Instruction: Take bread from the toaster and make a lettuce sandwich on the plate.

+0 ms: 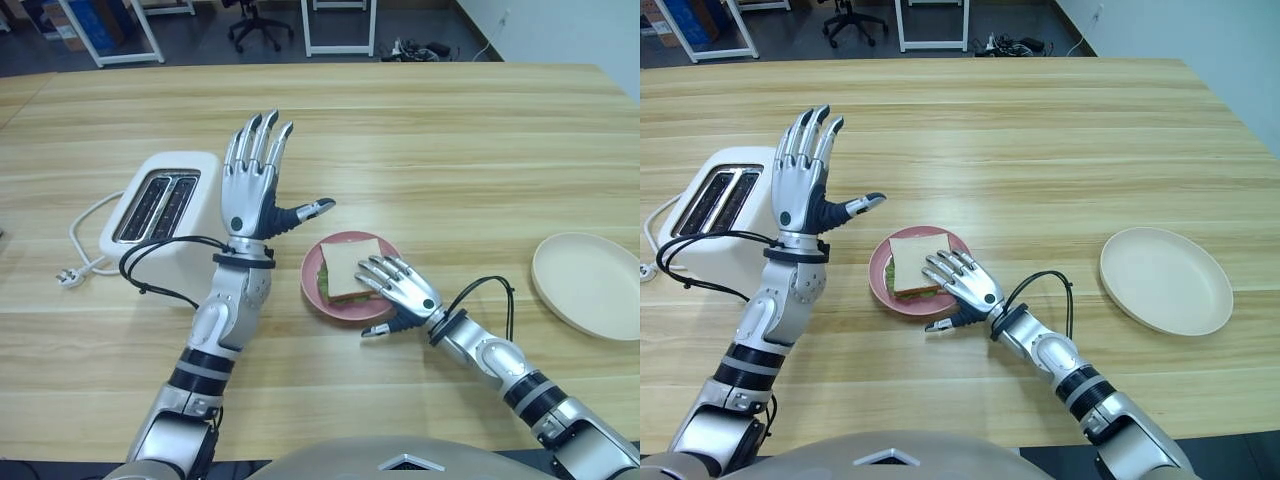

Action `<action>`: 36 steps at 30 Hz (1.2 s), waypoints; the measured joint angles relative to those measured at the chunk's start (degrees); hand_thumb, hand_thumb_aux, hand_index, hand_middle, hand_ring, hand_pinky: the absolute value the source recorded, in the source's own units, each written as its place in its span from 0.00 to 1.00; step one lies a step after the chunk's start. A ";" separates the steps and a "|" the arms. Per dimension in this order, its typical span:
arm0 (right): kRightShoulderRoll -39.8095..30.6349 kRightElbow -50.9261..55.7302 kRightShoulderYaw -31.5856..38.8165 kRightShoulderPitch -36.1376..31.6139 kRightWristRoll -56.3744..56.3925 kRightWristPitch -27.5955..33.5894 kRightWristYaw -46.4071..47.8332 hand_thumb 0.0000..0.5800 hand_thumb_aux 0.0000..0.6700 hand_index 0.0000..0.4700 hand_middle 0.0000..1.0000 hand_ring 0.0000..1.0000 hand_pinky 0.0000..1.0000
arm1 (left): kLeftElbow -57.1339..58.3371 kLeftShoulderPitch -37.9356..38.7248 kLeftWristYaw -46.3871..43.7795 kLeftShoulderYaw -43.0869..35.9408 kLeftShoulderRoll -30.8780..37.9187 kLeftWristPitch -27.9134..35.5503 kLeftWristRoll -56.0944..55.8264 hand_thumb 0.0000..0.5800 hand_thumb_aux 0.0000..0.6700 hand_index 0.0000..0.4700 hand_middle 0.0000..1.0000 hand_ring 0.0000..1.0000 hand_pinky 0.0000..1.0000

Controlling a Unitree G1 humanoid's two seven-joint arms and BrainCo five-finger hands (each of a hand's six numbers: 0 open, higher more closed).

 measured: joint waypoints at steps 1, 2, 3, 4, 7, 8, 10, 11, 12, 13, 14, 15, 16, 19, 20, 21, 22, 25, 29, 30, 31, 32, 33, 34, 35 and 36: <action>-0.62 -1.47 -0.59 1.52 1.30 -1.26 -1.15 0.00 0.00 0.00 0.00 0.00 0.00 | 0.32 1.33 -0.89 0.20 -0.52 -1.02 -2.74 0.00 0.00 0.00 0.00 0.00 0.00; -1.30 -2.69 -1.23 2.92 2.35 -2.28 -2.65 0.00 0.00 0.00 0.00 0.00 0.00 | 0.89 2.27 -1.15 0.28 -0.94 -1.60 -3.87 0.00 0.00 0.00 0.00 0.00 0.00; -1.78 -3.79 -2.06 4.44 3.25 -3.46 -4.40 0.00 0.00 0.00 0.00 0.00 0.00 | 1.57 3.10 -1.42 0.31 -1.27 -2.13 -5.05 0.00 0.00 0.00 0.00 0.00 0.00; -2.23 -5.36 -3.39 5.44 4.37 -4.63 -6.72 0.00 0.00 0.00 0.00 0.00 0.00 | 2.18 3.93 -1.53 0.37 -1.76 -2.63 -5.96 0.00 0.00 0.00 0.00 0.00 0.00; -2.21 -12.17 -9.98 6.12 9.24 -7.93 -14.09 0.00 0.00 0.00 0.00 0.00 0.00 | 3.83 5.83 -1.75 0.37 -2.43 -4.68 -8.34 0.00 0.00 0.00 0.00 0.00 0.00; -2.11 -13.91 -11.59 6.27 10.96 -8.94 -14.85 0.00 0.00 0.00 0.00 0.00 0.00 | 4.01 6.33 -1.79 0.39 -2.48 -5.51 -9.02 0.00 0.00 0.00 0.00 0.00 0.00; -1.96 -19.10 -14.53 8.34 16.79 -11.65 -13.97 0.00 0.00 0.00 0.00 0.00 0.00 | 4.02 7.27 -1.81 0.79 -2.39 -8.50 -10.91 0.00 0.00 0.00 0.00 0.00 0.00; -1.93 -20.33 -15.09 9.12 18.21 -12.18 -13.25 0.00 0.00 0.00 0.00 0.00 0.00 | 3.98 7.53 -1.93 0.97 -2.30 -9.28 -11.48 0.00 0.00 0.00 0.00 0.00 0.00; -1.94 -23.16 -16.40 11.11 21.45 -13.00 -11.00 0.00 0.00 0.00 0.00 0.00 0.00 | 3.37 8.42 -2.53 1.82 -2.04 -10.96 -13.21 0.00 0.00 0.00 0.00 0.00 0.00; -2.25 -24.81 -17.35 12.45 23.69 -13.34 -8.99 0.00 0.00 0.00 0.00 0.00 0.00 | 2.82 9.22 -3.87 2.49 -1.60 -12.21 -15.43 0.00 0.00 0.00 0.00 0.00 0.00; -2.65 -26.04 -18.28 13.62 25.60 -13.54 -7.04 0.00 0.00 0.00 0.00 0.00 0.00 | 2.03 9.99 -5.53 3.32 -1.34 -13.19 -17.55 0.00 0.00 0.00 0.00 0.00 0.00; -3.62 -27.33 -19.18 14.99 27.87 -13.66 -4.50 0.00 0.00 0.00 0.00 0.00 0.00 | 1.10 10.98 -7.79 4.29 -0.50 -14.45 -20.51 0.61 0.38 0.38 1.00 1.00 1.00; -5.83 -28.70 -20.64 17.49 31.77 -13.98 -0.23 0.81 0.57 0.57 0.30 0.30 0.30 | -0.40 12.75 -11.95 5.94 1.35 -16.65 -25.76 0.86 0.63 0.63 1.00 1.00 1.00; -14.44 -31.22 -22.69 25.14 45.37 -15.98 13.07 1.00 1.00 1.00 1.00 1.00 1.00 | -4.87 18.16 -24.61 10.27 6.02 -20.15 -42.45 1.00 1.00 1.00 1.00 1.00 1.00; -17.97 -32.22 -23.92 28.43 50.75 -16.69 17.76 1.00 1.00 1.00 1.00 1.00 1.00 | -6.28 20.39 -29.52 11.50 8.41 -21.03 -47.23 1.00 1.00 1.00 1.00 1.00 1.00; -21.45 -33.20 -25.52 31.97 55.21 -17.19 22.20 1.00 1.00 1.00 1.00 1.00 1.00 | -7.30 22.78 -33.76 12.84 11.04 -21.65 -50.02 1.00 1.00 1.00 1.00 1.00 1.00; -24.36 -33.68 -26.88 34.93 58.22 -17.38 25.80 1.00 1.00 1.00 1.00 1.00 1.00 | -7.53 25.02 -36.78 14.16 13.26 -21.79 -51.31 1.00 1.00 1.00 1.00 1.00 1.00; -28.00 -35.06 -28.86 38.75 61.98 -16.69 34.20 1.00 1.00 1.00 1.00 1.00 1.00 | -7.75 30.77 -45.04 16.49 18.89 -21.18 -52.39 1.00 1.00 1.00 1.00 1.00 1.00; -23.26 -34.83 -24.82 34.51 55.76 -11.86 39.21 1.00 1.00 1.00 1.00 1.00 1.00 | -8.55 32.95 -53.79 12.22 22.64 -16.02 -48.89 1.00 1.00 1.00 1.00 1.00 1.00; -21.12 -33.90 -22.94 32.66 52.06 -10.34 39.78 1.00 1.00 1.00 1.00 1.00 1.00 | -8.68 32.78 -55.33 9.96 22.64 -14.05 -47.10 1.00 1.00 1.00 1.00 1.00 1.00; -19.05 -32.89 -20.95 30.87 48.15 -9.13 40.35 1.00 1.00 1.00 1.00 1.00 1.00 | -8.69 32.51 -56.56 7.51 22.47 -12.26 -44.72 1.00 1.00 1.00 1.00 1.00 1.00; -17.56 -32.03 -19.46 29.46 45.18 -8.47 40.56 1.00 1.00 1.00 1.00 1.00 1.00 | -8.52 31.94 -56.99 5.58 22.13 -10.98 -42.70 1.00 1.00 1.00 1.00 1.00 1.00; -15.92 -30.96 -17.96 28.08 42.22 -7.74 40.58 1.00 1.00 1.00 1.00 1.00 1.00 | -8.25 31.05 -56.97 3.92 21.24 -9.97 -40.80 1.00 1.00 1.00 1.00 1.00 1.00; -14.29 -29.73 -16.46 26.66 38.99 -7.10 40.68 1.00 1.00 1.00 1.00 1.00 1.00 | -8.17 29.26 -56.81 2.59 20.13 -9.22 -39.09 1.00 1.00 1.00 1.00 1.00 1.00; -13.12 -28.58 -15.28 25.60 36.42 -6.68 40.65 1.00 1.00 1.00 1.00 1.00 1.00 | -7.97 27.66 -56.56 1.10 19.36 -8.62 -37.05 1.00 1.00 1.00 1.00 1.00 1.00; -11.52 -27.08 -14.00 23.89 34.16 -6.53 40.27 1.00 1.00 1.00 1.00 1.00 1.00 | -7.47 25.65 -56.02 -0.65 18.07 -7.53 -34.41 1.00 1.00 1.00 1.00 1.00 1.00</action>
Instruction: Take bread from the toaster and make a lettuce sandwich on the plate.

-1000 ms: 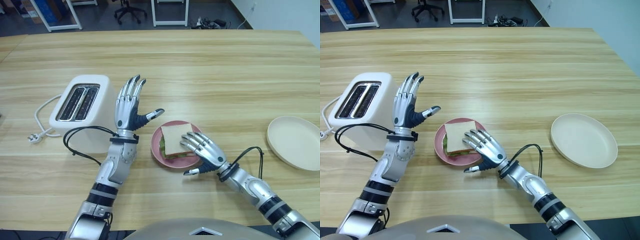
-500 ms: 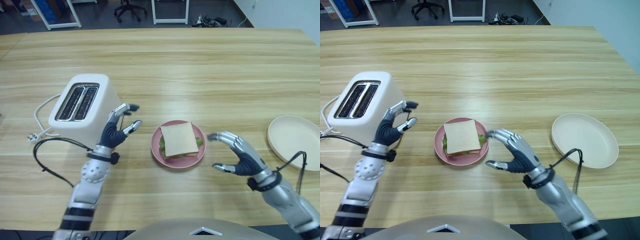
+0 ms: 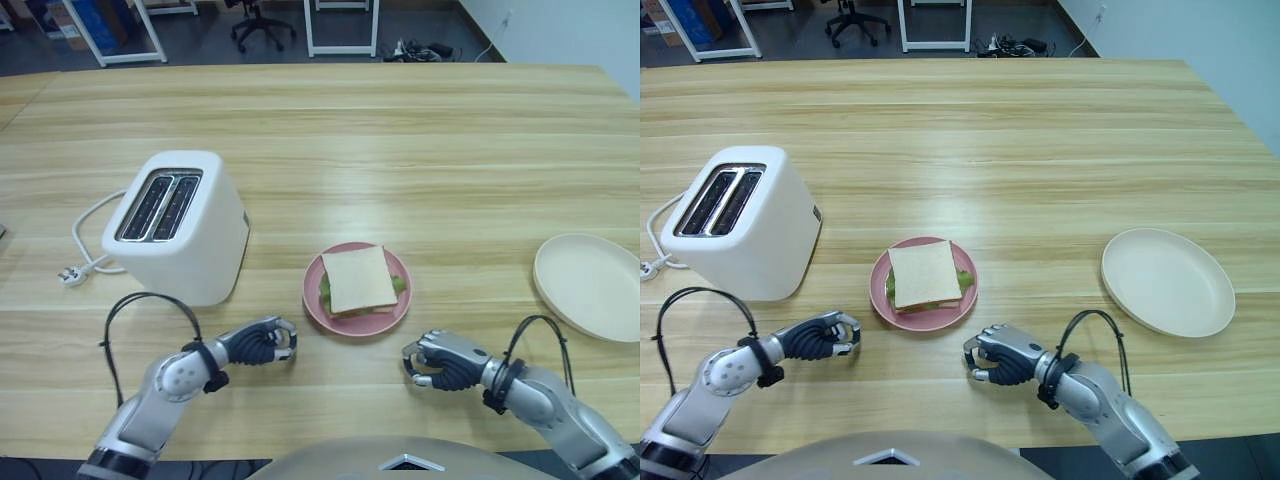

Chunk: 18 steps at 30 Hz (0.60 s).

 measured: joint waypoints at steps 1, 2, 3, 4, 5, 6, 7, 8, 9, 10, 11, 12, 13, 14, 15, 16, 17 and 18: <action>1.54 1.28 0.91 -2.00 -2.21 0.03 -0.45 1.00 1.00 1.00 1.00 1.00 1.00 | 0.41 -2.18 0.59 -1.76 -1.11 0.96 2.74 1.00 1.00 1.00 1.00 1.00 1.00; 2.74 2.67 1.45 -3.69 -3.72 0.03 -1.22 1.00 1.00 1.00 1.00 1.00 1.00 | 0.92 -3.76 1.14 -2.79 -2.12 1.74 4.88 1.00 1.00 1.00 1.00 1.00 1.00; 3.44 3.52 1.76 -4.62 -4.63 0.01 -1.85 1.00 1.00 1.00 1.00 1.00 1.00 | 1.34 -4.68 1.69 -3.50 -2.47 1.97 6.17 1.00 1.00 1.00 1.00 1.00 1.00; 4.17 4.68 2.08 -5.83 -5.56 0.01 -2.73 1.00 1.00 1.00 1.00 1.00 1.00 | 2.11 -5.97 2.27 -4.22 -2.98 2.36 7.54 1.00 1.00 1.00 1.00 1.00 1.00; 4.88 5.69 2.16 -6.89 -6.64 0.01 -3.67 1.00 1.00 1.00 1.00 1.00 1.00 | 3.00 -7.18 3.06 -4.71 -3.63 2.69 9.01 1.00 1.00 1.00 1.00 1.00 1.00; 5.57 6.95 2.24 -8.17 -7.66 0.03 -4.59 1.00 1.00 1.00 1.00 1.00 1.00 | 4.16 -8.51 4.01 -5.13 -4.50 3.05 10.43 1.00 1.00 1.00 1.00 1.00 1.00; 6.21 8.24 2.30 -9.29 -8.75 0.03 -5.82 1.00 1.00 1.00 1.00 1.00 1.00 | 5.44 -9.75 5.15 -5.59 -5.03 3.16 11.55 1.00 1.00 1.00 1.00 1.00 1.00; 6.75 9.67 2.34 -10.47 -9.54 0.03 -7.00 1.00 1.00 1.00 1.00 1.00 1.00 | 6.67 -10.80 6.27 -5.82 -5.56 3.19 12.57 1.00 0.95 0.95 0.87 0.87 0.87; 7.86 12.13 2.38 -12.40 -10.65 0.13 -8.96 1.00 1.00 1.00 1.00 1.00 1.00 | 8.56 -12.32 7.72 -6.24 -6.35 3.21 13.83 0.99 0.93 0.93 0.78 0.78 0.78; 8.54 14.07 2.43 -13.96 -11.27 0.15 -10.29 1.00 1.00 1.00 1.00 1.00 1.00 | 9.68 -13.22 8.83 -6.52 -6.91 3.17 14.30 0.96 0.80 0.80 0.49 0.49 0.49; 9.41 16.58 2.39 -15.87 -11.73 0.17 -11.90 1.00 1.00 1.00 1.00 1.00 1.00 | 11.13 -14.28 9.91 -6.75 -7.54 3.12 15.06 0.83 0.58 0.58 0.00 0.00 0.00; 9.99 18.60 2.43 -17.25 -12.35 0.21 -13.35 1.00 1.00 1.00 1.00 1.00 1.00 | 12.26 -15.04 11.02 -6.87 -7.93 3.08 15.76 0.78 0.53 0.53 0.00 0.00 0.00; 10.91 21.92 2.46 -19.52 -13.37 0.32 -15.89 1.00 1.00 1.00 1.00 1.00 1.00 | 14.32 -16.48 12.60 -7.07 -8.64 3.14 17.02 0.10 0.05 0.05 0.00 0.00 0.00; 11.55 25.25 2.47 -21.92 -14.78 0.62 -18.69 0.92 0.71 0.71 0.00 0.00 0.00 | 16.26 -17.94 14.01 -7.34 -9.17 3.11 17.68 0.00 0.00 0.00 0.00 0.00 0.00; 11.86 27.75 2.49 -23.60 -16.53 1.21 -21.19 0.81 0.56 0.56 0.00 0.00 0.00 | 17.75 -19.18 15.38 -7.54 -9.51 3.01 18.32 0.00 0.00 0.00 0.00 0.00 0.00; 12.14 30.24 2.59 -25.09 -18.28 1.79 -24.36 0.79 0.54 0.54 0.00 0.00 0.00 | 19.38 -20.19 17.17 -7.64 -9.95 2.94 19.12 0.00 0.00 0.00 0.00 0.00 0.00; 12.21 32.16 2.57 -26.31 -19.57 2.40 -27.08 0.57 0.35 0.35 0.00 0.00 0.00 | 20.77 -21.08 18.89 -7.68 -10.45 2.88 19.74 0.00 0.00 0.00 0.00 0.00 0.00; 12.16 33.16 2.52 -27.02 -20.30 2.55 -29.19 0.21 0.11 0.11 0.00 0.00 0.00 | 21.68 -21.59 20.43 -7.70 -10.89 2.69 20.28 0.00 0.00 0.00 0.00 0.00 0.00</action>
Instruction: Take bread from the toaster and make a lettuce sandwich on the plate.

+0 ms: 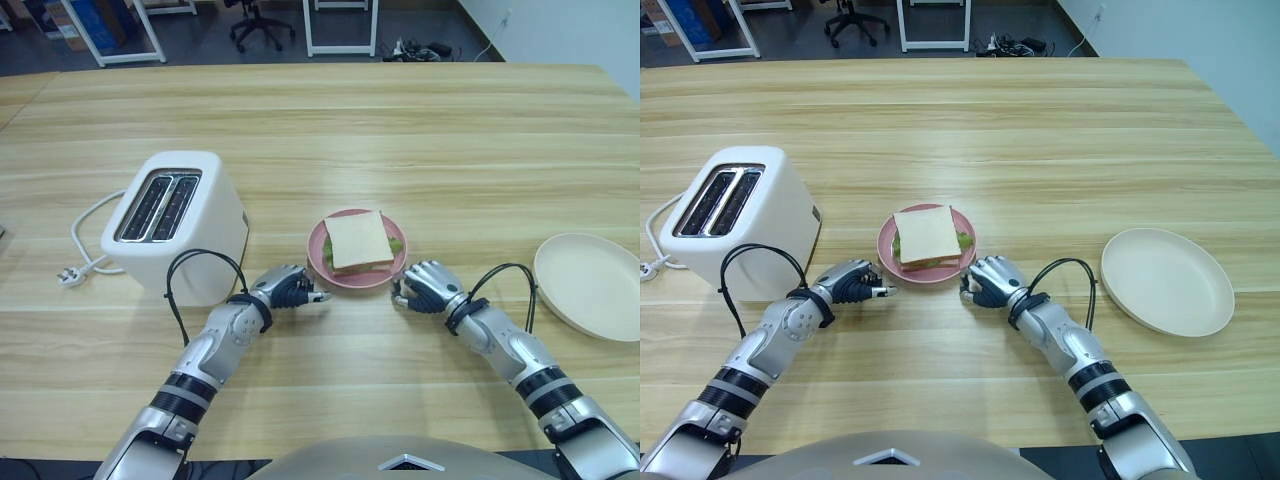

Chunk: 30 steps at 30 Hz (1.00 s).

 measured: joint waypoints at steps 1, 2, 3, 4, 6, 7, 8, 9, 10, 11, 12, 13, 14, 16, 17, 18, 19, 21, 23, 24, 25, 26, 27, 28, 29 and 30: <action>-0.05 0.29 -0.06 -0.16 -0.53 -0.02 -1.45 0.02 0.01 0.01 0.00 0.00 0.00 | 0.50 -0.18 1.51 0.06 -0.22 -0.34 0.40 0.00 0.00 0.00 0.00 0.00 0.00; -0.40 0.03 -0.32 -0.06 -0.76 -0.21 -3.67 0.00 0.00 0.00 0.00 0.00 0.00 | 1.03 0.03 4.24 0.51 -0.45 -0.94 0.48 0.00 0.00 0.00 0.00 0.00 0.00; -0.88 -0.81 -0.72 0.21 -0.72 -0.36 -4.63 0.00 0.00 0.00 0.00 0.00 0.00 | 1.09 0.19 5.88 0.99 -0.55 -1.35 0.46 0.00 0.00 0.00 0.00 0.00 0.00; -1.78 -2.78 -1.65 1.29 -0.50 -1.07 -5.62 0.00 0.00 0.00 0.00 0.00 0.00 | 0.86 0.72 7.95 1.78 -0.74 -2.10 0.36 0.00 0.00 0.00 0.00 0.00 0.00; -3.28 -6.73 -4.25 4.29 2.24 -2.60 -6.48 0.00 0.00 0.00 0.00 0.00 0.00 | -0.18 2.13 11.01 3.53 -1.22 -3.44 -0.49 0.00 0.00 0.00 0.00 0.00 0.00; -3.85 -9.18 -6.18 6.57 4.95 -3.80 -6.91 0.00 0.00 0.00 0.00 0.00 0.00 | -0.98 2.88 12.80 4.59 -1.76 -4.66 -1.49 0.00 0.00 0.00 0.00 0.00 0.00; -4.07 -11.37 -8.32 8.88 7.93 -5.10 -7.39 0.00 0.00 0.00 0.00 0.00 0.00 | -1.79 3.48 15.15 6.01 -3.07 -6.18 -3.11 0.00 0.00 0.00 0.00 0.00 0.00; -3.91 -13.45 -10.46 10.79 11.35 -6.36 -7.93 0.00 0.00 0.00 0.00 0.00 0.00 | -2.54 3.82 17.11 7.25 -4.61 -8.30 -5.16 0.00 0.00 0.00 0.00 0.00 0.00; -3.26 -15.49 -12.71 12.60 15.33 -7.78 -8.42 0.00 0.00 0.00 0.00 0.00 0.00 | -3.40 4.33 19.03 8.73 -6.95 -10.62 -7.97 0.00 0.00 0.00 0.00 0.00 0.00; -2.18 -16.61 -14.23 13.61 18.61 -8.73 -8.77 0.00 0.00 0.00 0.00 0.00 0.00 | -3.68 4.59 20.07 9.63 -9.00 -12.40 -10.56 0.00 0.00 0.00 0.00 0.00 0.00; -1.04 -17.27 -15.24 14.28 21.32 -9.44 -8.79 0.00 0.00 0.00 0.00 0.00 0.00 | -3.71 4.72 20.69 10.32 -10.67 -13.74 -13.01 0.00 0.00 0.00 0.00 0.00 0.00; 0.73 -17.92 -16.35 14.87 25.06 -10.02 -8.74 0.00 0.00 0.00 0.00 0.00 0.00 | -3.75 4.91 21.17 11.21 -12.60 -15.54 -15.91 0.00 0.00 0.00 0.00 0.00 0.00; 2.86 -18.29 -17.04 15.19 29.40 -10.61 -8.00 0.00 0.00 0.00 0.00 0.00 0.00 | -3.69 4.96 21.31 12.05 -14.70 -17.51 -19.01 0.00 0.00 0.00 0.00 0.00 0.00; 7.30 -18.57 -17.98 15.26 38.71 -11.04 -5.54 0.00 0.00 0.00 0.00 0.00 0.00 | -3.22 4.75 21.28 13.61 -18.20 -20.79 -24.52 0.00 0.00 0.00 0.00 0.00 0.00; 10.21 -18.50 -18.37 15.23 44.71 -11.07 -3.26 0.00 0.00 0.00 0.00 0.00 0.00 | -1.93 4.11 21.21 14.93 -19.96 -22.79 -27.44 0.00 0.00 0.00 0.00 0.00 0.00; 11.48 -18.11 -18.43 15.07 46.73 -11.17 -2.16 0.00 0.00 0.00 0.00 0.00 0.00 | -0.78 3.51 21.25 15.59 -20.53 -23.73 -28.04 0.00 0.00 0.00 0.00 0.00 0.00; 13.03 -16.86 -18.56 14.40 48.78 -11.22 -0.89 0.00 0.00 0.00 0.00 0.00 0.00 | 1.08 2.41 21.29 16.28 -21.02 -25.05 -28.76 0.00 0.00 0.00 0.00 0.00 0.00; 16.24 -13.32 -18.67 11.85 51.33 -10.92 1.27 0.00 0.00 0.00 0.00 0.00 0.00 | 4.95 -0.63 21.40 17.70 -21.86 -27.37 -29.92 0.00 0.00 0.00 0.00 0.00 0.00; 17.91 -10.64 -19.31 9.60 52.29 -10.73 2.61 0.00 0.00 0.00 0.00 0.00 0.00 | 7.63 -2.53 21.10 18.72 -22.92 -28.82 -30.96 0.00 0.00 0.00 0.00 0.00 0.00; 18.61 -8.59 -20.04 8.01 52.43 -10.63 3.50 0.00 0.00 0.00 0.00 0.00 0.00 | 9.83 -3.75 20.86 19.26 -23.27 -29.58 -31.78 0.00 0.00 0.00 0.00 0.00 0.00; 18.86 -7.33 -20.40 7.02 52.46 -10.73 3.98 0.00 0.00 0.00 0.00 0.00 0.00 | 11.36 -4.57 20.63 19.56 -23.44 -30.09 -32.22 0.00 0.00 0.00 0.00 0.00 0.00; 19.20 -5.89 -20.89 5.83 52.47 -10.95 4.43 0.00 0.00 0.00 0.00 0.00 0.00 | 13.10 -5.52 20.24 20.04 -23.71 -30.70 -32.39 0.00 0.00 0.00 0.00 0.00 0.00; 19.60 -4.80 -21.37 4.99 52.40 -11.18 4.66 0.00 0.00 0.00 0.00 0.00 0.00 | 14.56 -6.31 19.89 20.31 -23.83 -31.35 -32.64 0.00 0.00 0.00 0.00 0.00 0.00; 19.89 -4.05 -21.83 4.47 52.33 -11.45 4.80 0.00 0.00 0.00 0.00 0.00 0.00 | 15.54 -6.83 19.55 20.57 -24.01 -31.80 -32.98 0.00 0.00 0.00 0.00 0.00 0.00; 20.00 -3.29 -22.25 4.04 52.25 -11.61 5.04 0.00 0.00 0.00 0.00 0.00 0.00 | 16.46 -7.18 18.72 21.00 -24.34 -32.16 -33.95 0.00 0.00 0.00 0.00 0.00 0.00; 20.08 -2.57 -22.61 3.69 52.17 -11.89 5.27 0.00 0.00 0.00 0.00 0.00 0.00 | 16.99 -7.36 17.78 21.39 -24.70 -32.00 -34.72 0.00 0.00 0.00 0.00 0.00 0.00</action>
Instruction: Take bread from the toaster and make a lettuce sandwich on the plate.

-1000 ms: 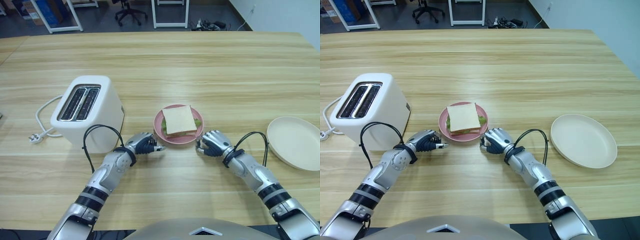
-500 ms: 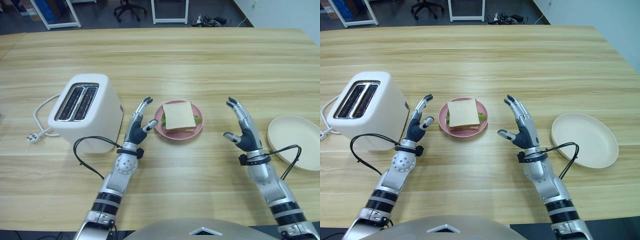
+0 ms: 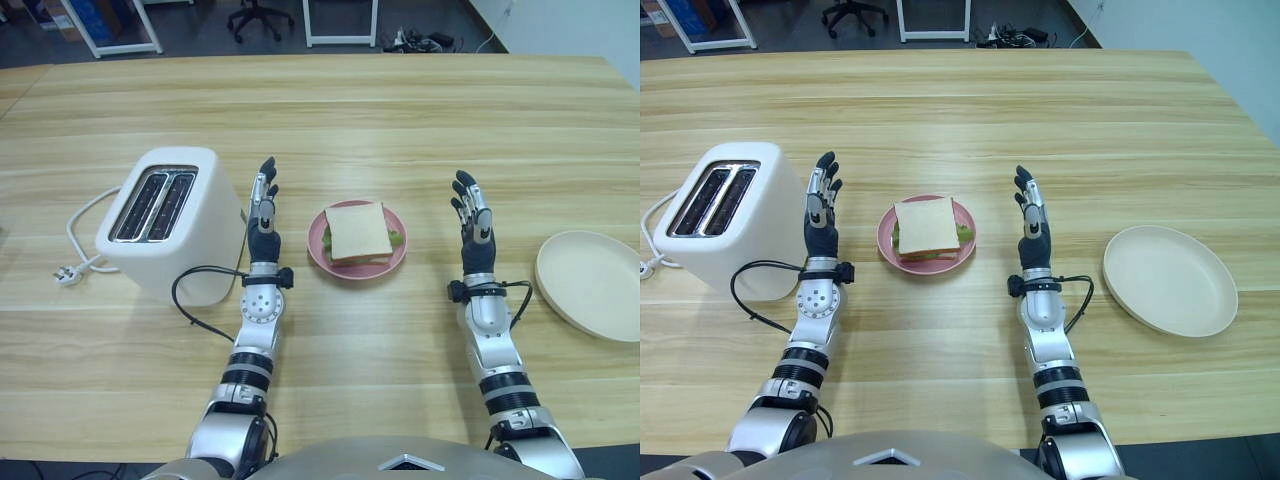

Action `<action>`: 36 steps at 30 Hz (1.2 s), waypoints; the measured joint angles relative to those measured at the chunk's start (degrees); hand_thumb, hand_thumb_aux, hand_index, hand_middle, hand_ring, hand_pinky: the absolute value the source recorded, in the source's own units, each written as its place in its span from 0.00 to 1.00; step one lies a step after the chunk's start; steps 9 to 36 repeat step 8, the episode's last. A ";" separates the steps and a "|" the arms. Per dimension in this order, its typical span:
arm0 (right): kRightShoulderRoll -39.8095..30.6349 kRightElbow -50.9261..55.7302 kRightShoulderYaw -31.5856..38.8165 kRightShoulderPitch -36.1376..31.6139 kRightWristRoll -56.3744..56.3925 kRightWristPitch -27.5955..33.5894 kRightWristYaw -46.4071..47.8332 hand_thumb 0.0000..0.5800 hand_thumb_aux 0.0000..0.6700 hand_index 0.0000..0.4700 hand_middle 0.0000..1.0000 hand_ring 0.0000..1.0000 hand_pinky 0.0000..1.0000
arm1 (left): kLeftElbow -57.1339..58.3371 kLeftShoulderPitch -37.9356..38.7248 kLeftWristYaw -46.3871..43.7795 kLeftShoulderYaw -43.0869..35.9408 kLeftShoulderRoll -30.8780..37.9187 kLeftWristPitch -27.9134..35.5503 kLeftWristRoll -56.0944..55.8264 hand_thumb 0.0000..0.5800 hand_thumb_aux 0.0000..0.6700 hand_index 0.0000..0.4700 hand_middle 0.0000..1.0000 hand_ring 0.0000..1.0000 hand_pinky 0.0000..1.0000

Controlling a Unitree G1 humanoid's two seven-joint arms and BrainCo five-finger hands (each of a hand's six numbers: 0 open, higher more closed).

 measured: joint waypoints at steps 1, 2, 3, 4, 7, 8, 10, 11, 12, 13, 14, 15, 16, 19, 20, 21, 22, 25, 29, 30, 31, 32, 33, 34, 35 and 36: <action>0.03 0.43 -0.20 -0.16 -0.07 -0.17 0.19 0.00 0.00 0.00 0.00 0.00 0.00 | 0.17 -0.17 -0.72 0.04 -0.06 0.39 -0.43 0.00 0.00 0.00 0.00 0.00 0.00; 0.05 1.05 -0.39 -0.28 -0.18 -0.38 0.47 0.00 0.00 0.00 0.00 0.00 0.00 | 0.45 -0.65 -1.69 0.11 -0.05 1.12 -0.97 0.00 0.00 0.00 0.00 0.00 0.00; 0.07 1.49 -0.57 -0.30 -0.45 -0.42 0.57 0.00 0.00 0.00 0.00 0.00 0.00 | 0.56 -0.97 -3.11 0.14 -0.02 1.57 -1.73 0.00 0.00 0.00 0.00 0.00 0.00; 0.09 1.81 -0.72 -0.33 -0.51 -0.51 0.63 0.00 0.00 0.00 0.00 0.00 0.00 | 0.53 -1.06 -4.05 0.13 0.00 2.02 -2.03 0.00 0.00 0.00 0.00 0.00 0.00; 0.27 3.48 -1.56 -0.54 -1.17 -0.75 0.60 0.00 0.00 0.00 0.00 0.00 0.00 | 0.38 -1.06 -6.60 0.14 -0.08 3.34 -2.67 0.00 0.00 0.00 0.00 0.00 0.00; 0.34 3.84 -1.76 -0.63 -1.32 -0.77 0.57 0.00 0.00 0.00 0.00 0.00 0.00 | -0.06 -1.05 -6.81 0.22 -0.19 3.81 -2.78 0.00 0.00 0.00 0.00 0.00 0.00; 0.34 3.84 -1.76 -0.63 -1.32 -0.77 0.57 0.00 0.00 0.00 0.00 0.00 0.00 | -0.06 -1.05 -6.81 0.22 -0.19 3.81 -2.78 0.00 0.00 0.00 0.00 0.00 0.00; 0.34 3.84 -1.76 -0.63 -1.32 -0.77 0.57 0.00 0.00 0.00 0.00 0.00 0.00 | -0.06 -1.05 -6.81 0.22 -0.19 3.81 -2.78 0.00 0.00 0.00 0.00 0.00 0.00; 0.34 3.84 -1.76 -0.63 -1.32 -0.77 0.57 0.00 0.00 0.00 0.00 0.00 0.00 | -0.06 -1.05 -6.81 0.22 -0.19 3.81 -2.78 0.00 0.00 0.00 0.00 0.00 0.00; 0.34 3.84 -1.76 -0.63 -1.32 -0.77 0.57 0.00 0.00 0.00 0.00 0.00 0.00 | -0.06 -1.05 -6.81 0.22 -0.19 3.81 -2.78 0.00 0.00 0.00 0.00 0.00 0.00; 0.34 3.84 -1.76 -0.63 -1.32 -0.77 0.57 0.00 0.00 0.00 0.00 0.00 0.00 | -0.06 -1.05 -6.81 0.22 -0.19 3.81 -2.78 0.00 0.00 0.00 0.00 0.00 0.00; 0.34 3.84 -1.76 -0.63 -1.32 -0.77 0.57 0.00 0.00 0.00 0.00 0.00 0.00 | -0.06 -1.05 -6.81 0.22 -0.19 3.81 -2.78 0.00 0.00 0.00 0.00 0.00 0.00; 0.34 3.84 -1.76 -0.63 -1.32 -0.77 0.57 0.00 0.00 0.00 0.00 0.00 0.00 | -0.06 -1.05 -6.81 0.22 -0.19 3.81 -2.78 0.00 0.00 0.00 0.00 0.00 0.00; 0.34 3.84 -1.76 -0.63 -1.32 -0.77 0.57 0.00 0.00 0.00 0.00 0.00 0.00 | -0.06 -1.05 -6.81 0.22 -0.19 3.81 -2.78 0.00 0.00 0.00 0.00 0.00 0.00; 0.34 3.84 -1.76 -0.63 -1.32 -0.77 0.57 0.00 0.00 0.00 0.00 0.00 0.00 | -0.06 -1.05 -6.81 0.22 -0.19 3.81 -2.78 0.00 0.00 0.00 0.00 0.00 0.00; 0.34 3.84 -1.76 -0.63 -1.32 -0.77 0.57 0.00 0.00 0.00 0.00 0.00 0.00 | -0.06 -1.05 -6.81 0.22 -0.19 3.81 -2.78 0.00 0.00 0.00 0.00 0.00 0.00; 0.34 3.84 -1.76 -0.63 -1.32 -0.77 0.57 0.00 0.00 0.00 0.00 0.00 0.00 | -0.06 -1.05 -6.81 0.22 -0.19 3.81 -2.78 0.00 0.00 0.00 0.00 0.00 0.00; 0.34 3.84 -1.76 -0.63 -1.32 -0.77 0.57 0.00 0.00 0.00 0.00 0.00 0.00 | -0.06 -1.05 -6.81 0.22 -0.19 3.81 -2.78 0.00 0.00 0.00 0.00 0.00 0.00; 0.34 3.84 -1.76 -0.63 -1.32 -0.77 0.57 0.00 0.00 0.00 0.00 0.00 0.00 | -0.06 -1.05 -6.81 0.22 -0.19 3.81 -2.78 0.00 0.00 0.00 0.00 0.00 0.00; 0.34 3.84 -1.76 -0.63 -1.32 -0.77 0.57 0.00 0.00 0.00 0.00 0.00 0.00 | -0.06 -1.05 -6.81 0.22 -0.19 3.81 -2.78 0.00 0.00 0.00 0.00 0.00 0.00; 0.34 3.84 -1.76 -0.63 -1.32 -0.77 0.57 0.00 0.00 0.00 0.00 0.00 0.00 | -0.06 -1.05 -6.81 0.22 -0.19 3.81 -2.78 0.00 0.00 0.00 0.00 0.00 0.00; 0.34 3.84 -1.76 -0.63 -1.32 -0.77 0.57 0.00 0.00 0.00 0.00 0.00 0.00 | -0.06 -1.05 -6.81 0.22 -0.19 3.81 -2.78 0.00 0.00 0.00 0.00 0.00 0.00; 0.34 3.84 -1.76 -0.63 -1.32 -0.77 0.57 0.00 0.00 0.00 0.00 0.00 0.00 | -0.06 -1.05 -6.81 0.22 -0.19 3.81 -2.78 0.00 0.00 0.00 0.00 0.00 0.00; 0.34 3.84 -1.76 -0.63 -1.32 -0.77 0.57 0.00 0.00 0.00 0.00 0.00 0.00 | -0.06 -1.05 -6.81 0.22 -0.19 3.81 -2.78 0.00 0.00 0.00 0.00 0.00 0.00; 0.34 3.84 -1.76 -0.63 -1.32 -0.77 0.57 0.00 0.00 0.00 0.00 0.00 0.00 | -0.06 -1.05 -6.81 0.22 -0.19 3.81 -2.78 0.00 0.00 0.00 0.00 0.00 0.00; 0.34 3.84 -1.76 -0.63 -1.32 -0.77 0.57 0.00 0.00 0.00 0.00 0.00 0.00 | -0.06 -1.05 -6.81 0.22 -0.19 3.81 -2.78 0.00 0.00 0.00 0.00 0.00 0.00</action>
